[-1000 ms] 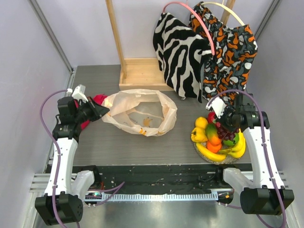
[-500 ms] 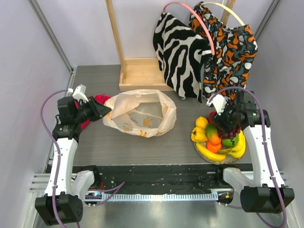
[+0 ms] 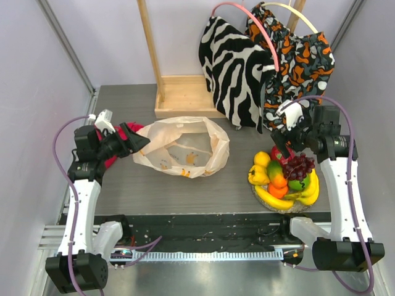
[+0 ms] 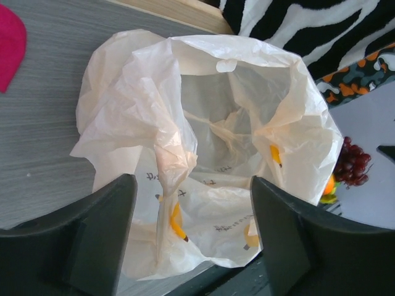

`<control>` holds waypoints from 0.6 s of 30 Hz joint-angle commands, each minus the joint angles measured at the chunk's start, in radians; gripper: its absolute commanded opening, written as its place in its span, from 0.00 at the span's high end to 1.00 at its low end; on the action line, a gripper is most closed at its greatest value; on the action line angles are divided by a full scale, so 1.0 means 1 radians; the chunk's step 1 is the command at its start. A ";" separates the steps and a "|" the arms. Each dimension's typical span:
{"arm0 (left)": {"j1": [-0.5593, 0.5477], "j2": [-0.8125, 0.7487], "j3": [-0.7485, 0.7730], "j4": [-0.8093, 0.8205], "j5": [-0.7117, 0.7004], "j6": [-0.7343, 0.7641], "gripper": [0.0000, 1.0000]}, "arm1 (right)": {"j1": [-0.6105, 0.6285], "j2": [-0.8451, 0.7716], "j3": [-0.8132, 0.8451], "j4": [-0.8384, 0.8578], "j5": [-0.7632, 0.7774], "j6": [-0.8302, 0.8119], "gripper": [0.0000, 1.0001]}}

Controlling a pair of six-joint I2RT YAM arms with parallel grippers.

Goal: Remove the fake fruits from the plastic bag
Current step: Place the fake fruit on the plate, then reset both arms

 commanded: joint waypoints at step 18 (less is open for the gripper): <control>0.008 0.066 0.391 -0.024 0.077 0.129 0.00 | -0.001 0.174 0.203 0.226 0.268 0.656 0.00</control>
